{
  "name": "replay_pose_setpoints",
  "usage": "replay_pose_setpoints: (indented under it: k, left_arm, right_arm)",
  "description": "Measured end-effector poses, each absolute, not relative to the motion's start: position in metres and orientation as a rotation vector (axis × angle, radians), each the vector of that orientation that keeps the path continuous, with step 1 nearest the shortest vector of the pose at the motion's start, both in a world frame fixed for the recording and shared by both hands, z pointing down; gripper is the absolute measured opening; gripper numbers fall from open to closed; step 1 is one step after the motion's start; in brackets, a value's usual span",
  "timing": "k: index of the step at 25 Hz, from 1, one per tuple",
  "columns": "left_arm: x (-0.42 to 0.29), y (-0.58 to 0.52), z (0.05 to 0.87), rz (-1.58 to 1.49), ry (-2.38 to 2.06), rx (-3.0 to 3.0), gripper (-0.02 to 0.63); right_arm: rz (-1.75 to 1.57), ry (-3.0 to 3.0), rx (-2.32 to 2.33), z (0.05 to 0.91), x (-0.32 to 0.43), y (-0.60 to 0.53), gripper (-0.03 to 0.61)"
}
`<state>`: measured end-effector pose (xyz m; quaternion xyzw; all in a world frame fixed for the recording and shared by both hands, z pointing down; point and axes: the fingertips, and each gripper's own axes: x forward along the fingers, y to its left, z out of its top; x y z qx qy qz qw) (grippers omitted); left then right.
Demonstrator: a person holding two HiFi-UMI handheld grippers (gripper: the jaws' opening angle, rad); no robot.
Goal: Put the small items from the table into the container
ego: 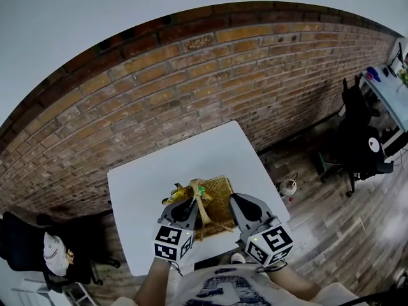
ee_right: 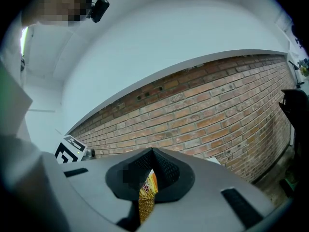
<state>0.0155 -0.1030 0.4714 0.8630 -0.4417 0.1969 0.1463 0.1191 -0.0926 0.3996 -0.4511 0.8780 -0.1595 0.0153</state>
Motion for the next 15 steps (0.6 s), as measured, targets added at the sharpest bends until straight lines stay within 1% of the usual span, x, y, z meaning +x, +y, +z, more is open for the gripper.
replay_pose_setpoints:
  k: [15]
  left_arm:
    - [0.0163,-0.1048,0.4715,0.511,-1.274,2.467,0.091]
  right_arm:
    - [-0.511,2.727,-1.417,0.4027,0.1213,-0.0943,0.018]
